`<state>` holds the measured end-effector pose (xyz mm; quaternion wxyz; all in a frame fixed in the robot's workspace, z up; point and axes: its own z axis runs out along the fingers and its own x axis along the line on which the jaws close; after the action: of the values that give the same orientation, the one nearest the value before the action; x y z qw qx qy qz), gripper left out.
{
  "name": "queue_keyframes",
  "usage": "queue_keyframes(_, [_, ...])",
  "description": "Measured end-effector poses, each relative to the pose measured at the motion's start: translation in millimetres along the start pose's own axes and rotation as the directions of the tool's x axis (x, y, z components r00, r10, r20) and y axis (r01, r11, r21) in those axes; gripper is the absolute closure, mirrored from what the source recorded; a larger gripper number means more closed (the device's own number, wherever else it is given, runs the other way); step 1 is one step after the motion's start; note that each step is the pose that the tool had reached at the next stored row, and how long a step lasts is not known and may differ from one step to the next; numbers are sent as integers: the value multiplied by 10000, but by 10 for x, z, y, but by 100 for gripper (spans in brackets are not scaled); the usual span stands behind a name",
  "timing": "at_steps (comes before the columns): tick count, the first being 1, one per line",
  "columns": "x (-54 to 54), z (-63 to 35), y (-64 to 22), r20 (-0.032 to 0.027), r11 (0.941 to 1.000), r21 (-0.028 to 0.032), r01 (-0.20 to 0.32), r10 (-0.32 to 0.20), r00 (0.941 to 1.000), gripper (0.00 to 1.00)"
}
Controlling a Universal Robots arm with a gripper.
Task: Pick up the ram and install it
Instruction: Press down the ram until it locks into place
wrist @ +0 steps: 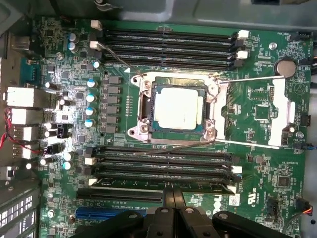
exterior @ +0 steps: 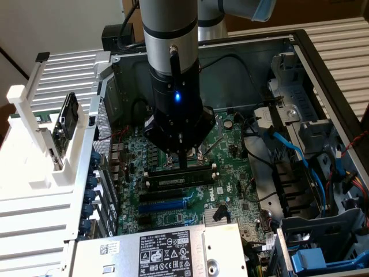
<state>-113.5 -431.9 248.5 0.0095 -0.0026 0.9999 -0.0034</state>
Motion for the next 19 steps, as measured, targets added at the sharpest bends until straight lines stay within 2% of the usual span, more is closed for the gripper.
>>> queue_keyframes(2, [0, 2, 0, -3, 9989, 9, -471, 471, 9989, 90])
queue_keyframes(12, [0, 2, 0, -3, 9983, 11, -589, 589, 9983, 90])
queue_keyframes(16, [0, 2, 0, -7, 9930, 23, -1179, 1179, 9930, 90])
queue_keyframes(19, [0, 2, 0, -7, 9901, 27, -1406, 1406, 9901, 90])
